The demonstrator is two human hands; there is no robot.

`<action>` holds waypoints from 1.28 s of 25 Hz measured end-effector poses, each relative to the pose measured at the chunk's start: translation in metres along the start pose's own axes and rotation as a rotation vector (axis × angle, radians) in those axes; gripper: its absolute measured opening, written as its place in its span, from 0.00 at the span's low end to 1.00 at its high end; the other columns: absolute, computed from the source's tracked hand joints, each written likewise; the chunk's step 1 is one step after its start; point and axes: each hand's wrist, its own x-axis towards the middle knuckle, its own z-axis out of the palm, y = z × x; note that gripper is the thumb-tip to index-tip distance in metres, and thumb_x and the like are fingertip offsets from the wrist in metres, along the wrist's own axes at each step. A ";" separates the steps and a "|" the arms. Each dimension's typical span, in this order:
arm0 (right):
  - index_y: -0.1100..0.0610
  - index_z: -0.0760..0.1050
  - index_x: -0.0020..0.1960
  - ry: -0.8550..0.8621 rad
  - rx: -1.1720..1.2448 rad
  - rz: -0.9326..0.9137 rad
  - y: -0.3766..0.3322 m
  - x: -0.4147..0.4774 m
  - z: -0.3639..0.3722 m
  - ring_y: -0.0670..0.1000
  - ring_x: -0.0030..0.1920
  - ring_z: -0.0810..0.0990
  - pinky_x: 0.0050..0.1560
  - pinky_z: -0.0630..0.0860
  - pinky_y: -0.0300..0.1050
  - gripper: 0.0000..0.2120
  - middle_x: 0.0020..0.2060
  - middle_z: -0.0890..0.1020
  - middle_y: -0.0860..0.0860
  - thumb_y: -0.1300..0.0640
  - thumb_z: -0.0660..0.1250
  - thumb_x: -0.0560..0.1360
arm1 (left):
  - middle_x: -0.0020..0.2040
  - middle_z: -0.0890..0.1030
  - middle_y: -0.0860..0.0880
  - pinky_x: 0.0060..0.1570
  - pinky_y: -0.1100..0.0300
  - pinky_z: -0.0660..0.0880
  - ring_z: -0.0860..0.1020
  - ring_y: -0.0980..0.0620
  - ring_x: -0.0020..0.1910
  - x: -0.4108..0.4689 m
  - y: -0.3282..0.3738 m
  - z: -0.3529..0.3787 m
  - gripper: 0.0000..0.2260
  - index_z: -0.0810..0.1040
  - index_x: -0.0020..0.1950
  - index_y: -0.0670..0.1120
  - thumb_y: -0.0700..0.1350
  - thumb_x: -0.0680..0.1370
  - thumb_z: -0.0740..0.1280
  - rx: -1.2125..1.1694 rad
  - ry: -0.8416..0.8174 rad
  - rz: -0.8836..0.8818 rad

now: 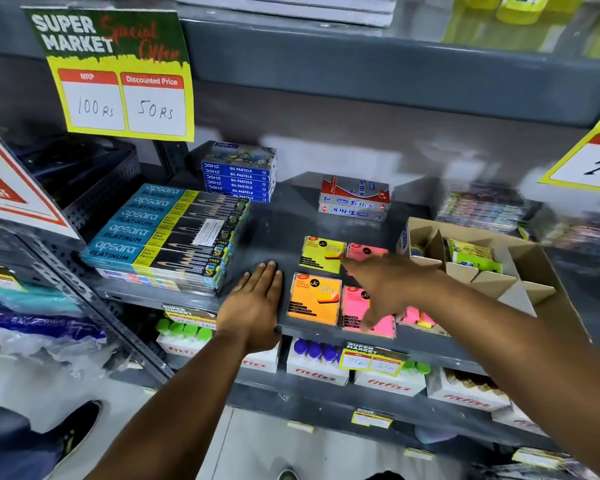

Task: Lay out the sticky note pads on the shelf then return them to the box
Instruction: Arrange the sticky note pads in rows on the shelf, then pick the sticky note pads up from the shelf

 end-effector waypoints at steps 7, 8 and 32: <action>0.55 0.46 0.79 0.015 -0.031 0.035 0.002 0.000 0.031 0.58 0.54 0.80 0.56 0.77 0.54 0.60 0.53 0.82 0.54 0.40 0.79 0.62 | 0.79 0.48 0.42 0.74 0.51 0.46 0.46 0.45 0.77 0.005 -0.001 0.004 0.39 0.46 0.77 0.41 0.52 0.76 0.65 -0.008 0.020 -0.020; 0.55 0.46 0.80 -0.003 -0.016 0.031 0.002 -0.001 0.028 0.57 0.54 0.79 0.55 0.78 0.52 0.59 0.54 0.82 0.54 0.41 0.79 0.63 | 0.79 0.47 0.42 0.74 0.51 0.45 0.45 0.45 0.77 0.005 0.000 0.004 0.40 0.45 0.77 0.42 0.53 0.75 0.66 -0.006 0.010 -0.021; 0.57 0.63 0.72 -0.041 0.106 0.198 0.052 0.064 0.000 0.58 0.60 0.77 0.54 0.76 0.48 0.43 0.65 0.77 0.57 0.50 0.81 0.64 | 0.78 0.49 0.41 0.75 0.49 0.46 0.48 0.44 0.77 0.000 -0.002 0.002 0.46 0.49 0.77 0.40 0.58 0.66 0.65 0.024 0.015 0.026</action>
